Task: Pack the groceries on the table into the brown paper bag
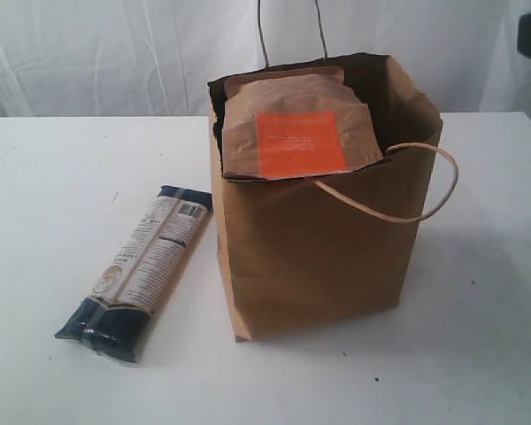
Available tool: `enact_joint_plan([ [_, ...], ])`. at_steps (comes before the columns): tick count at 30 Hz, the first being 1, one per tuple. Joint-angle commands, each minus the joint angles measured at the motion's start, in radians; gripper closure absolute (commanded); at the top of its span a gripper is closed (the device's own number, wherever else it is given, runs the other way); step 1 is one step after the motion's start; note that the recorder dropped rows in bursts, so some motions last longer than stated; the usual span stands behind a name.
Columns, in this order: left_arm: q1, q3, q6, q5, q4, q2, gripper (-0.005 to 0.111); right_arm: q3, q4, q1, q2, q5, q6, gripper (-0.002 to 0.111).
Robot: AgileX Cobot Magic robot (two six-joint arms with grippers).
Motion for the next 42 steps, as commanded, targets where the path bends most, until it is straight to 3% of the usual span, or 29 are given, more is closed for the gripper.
enact_joint_plan([
  [1,0.001,0.003,0.000,0.003,-0.004,-0.004,0.107,0.048,0.003,0.000,-0.034,0.027,-0.006,0.108],
  [14,0.001,0.003,0.000,0.003,-0.004,-0.004,0.107,0.213,0.004,0.000,-0.026,-0.011,-0.003,0.108],
  [24,0.001,0.003,0.000,0.003,-0.004,-0.004,0.107,0.449,0.089,0.000,-0.059,-0.209,-0.003,0.108],
  [35,0.001,0.003,0.000,0.003,-0.004,-0.004,0.107,0.685,0.089,-0.002,-0.293,-0.309,0.022,0.108],
  [42,0.001,0.003,0.000,0.003,-0.004,-0.004,0.107,0.776,0.089,-0.073,-0.421,-0.312,0.022,0.108],
])
